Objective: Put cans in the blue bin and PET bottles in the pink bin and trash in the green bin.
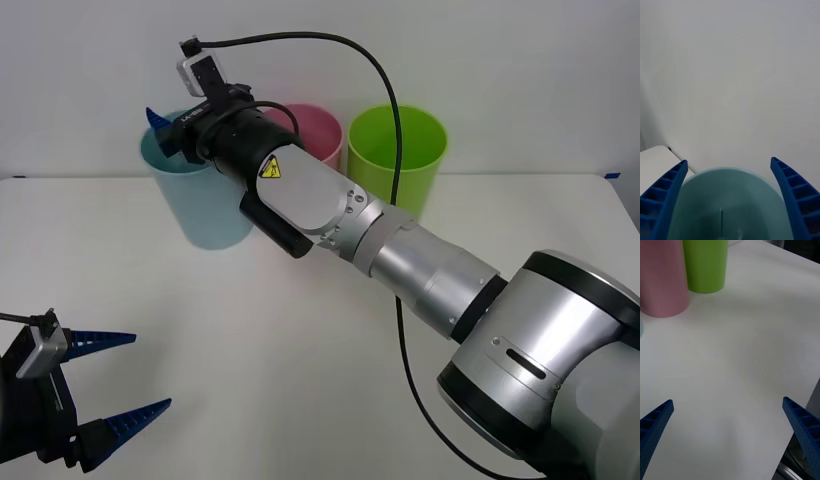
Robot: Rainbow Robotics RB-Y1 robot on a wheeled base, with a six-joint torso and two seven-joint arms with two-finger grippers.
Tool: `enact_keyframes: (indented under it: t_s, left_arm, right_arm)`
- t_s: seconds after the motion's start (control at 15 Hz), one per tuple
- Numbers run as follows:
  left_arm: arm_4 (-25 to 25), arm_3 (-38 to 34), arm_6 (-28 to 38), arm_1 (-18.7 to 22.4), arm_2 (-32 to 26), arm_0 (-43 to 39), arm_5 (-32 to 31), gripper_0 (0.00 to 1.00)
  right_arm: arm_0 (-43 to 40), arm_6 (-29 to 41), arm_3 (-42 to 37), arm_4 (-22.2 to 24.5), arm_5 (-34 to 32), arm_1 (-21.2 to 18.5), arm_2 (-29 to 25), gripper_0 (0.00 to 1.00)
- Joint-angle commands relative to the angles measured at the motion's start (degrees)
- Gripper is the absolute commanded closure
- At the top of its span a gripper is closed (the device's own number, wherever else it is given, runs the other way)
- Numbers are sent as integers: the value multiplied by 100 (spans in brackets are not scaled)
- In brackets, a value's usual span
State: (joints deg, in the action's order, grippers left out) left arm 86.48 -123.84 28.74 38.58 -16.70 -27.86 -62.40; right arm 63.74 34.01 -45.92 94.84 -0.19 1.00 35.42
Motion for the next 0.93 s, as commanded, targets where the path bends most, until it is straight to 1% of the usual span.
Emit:
enact_keyframes:
  t_s: [0.07,0.8,0.93]
  left_arm:
    - [1,0,0,0,0,0,0,0]
    - [1,0,0,0,0,0,0,0]
    - [1,0,0,0,0,0,0,0]
  right_arm:
    - [7,0,4,-1,1,0,0,0]
    - [42,9,-5,-19,10,0,-8,0]
    - [59,0,-137,-45,1,0,-70,0]
